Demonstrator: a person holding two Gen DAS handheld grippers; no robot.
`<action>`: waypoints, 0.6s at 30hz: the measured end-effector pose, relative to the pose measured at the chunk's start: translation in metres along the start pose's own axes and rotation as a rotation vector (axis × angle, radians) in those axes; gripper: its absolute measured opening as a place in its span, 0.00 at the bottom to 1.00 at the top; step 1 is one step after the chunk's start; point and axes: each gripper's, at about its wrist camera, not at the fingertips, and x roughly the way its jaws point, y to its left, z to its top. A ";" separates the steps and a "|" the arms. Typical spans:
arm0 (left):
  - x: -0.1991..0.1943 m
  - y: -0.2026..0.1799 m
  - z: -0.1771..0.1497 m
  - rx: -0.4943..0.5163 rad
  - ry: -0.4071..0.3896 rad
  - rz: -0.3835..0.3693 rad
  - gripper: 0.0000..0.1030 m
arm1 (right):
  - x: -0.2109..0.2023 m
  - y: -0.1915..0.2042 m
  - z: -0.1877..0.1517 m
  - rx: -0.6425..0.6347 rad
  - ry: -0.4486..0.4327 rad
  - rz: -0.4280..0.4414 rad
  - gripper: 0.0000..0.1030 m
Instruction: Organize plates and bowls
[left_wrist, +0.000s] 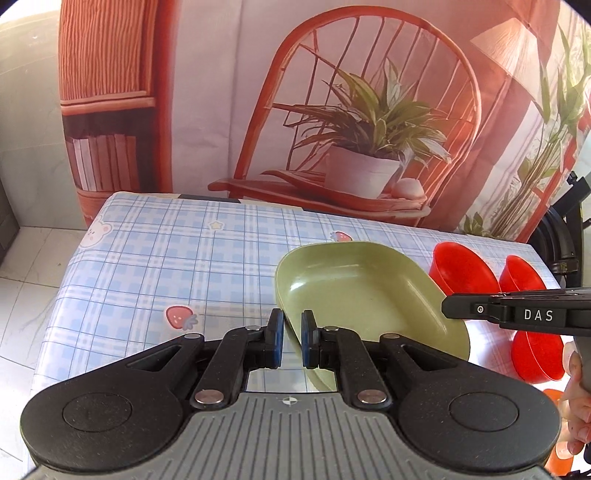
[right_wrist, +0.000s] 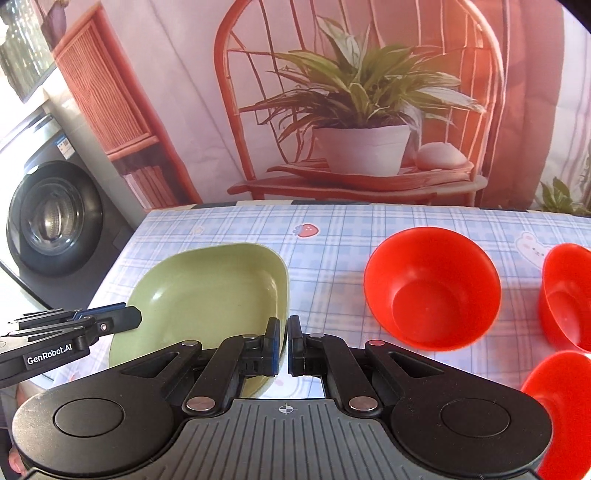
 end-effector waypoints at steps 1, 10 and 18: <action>-0.005 -0.003 -0.001 0.006 -0.004 -0.002 0.10 | -0.006 -0.001 -0.004 0.005 -0.008 0.004 0.04; -0.048 -0.037 -0.019 0.034 -0.008 -0.043 0.10 | -0.073 -0.023 -0.045 0.057 -0.079 0.039 0.04; -0.072 -0.077 -0.030 0.083 -0.021 -0.111 0.10 | -0.124 -0.055 -0.075 0.119 -0.113 0.041 0.04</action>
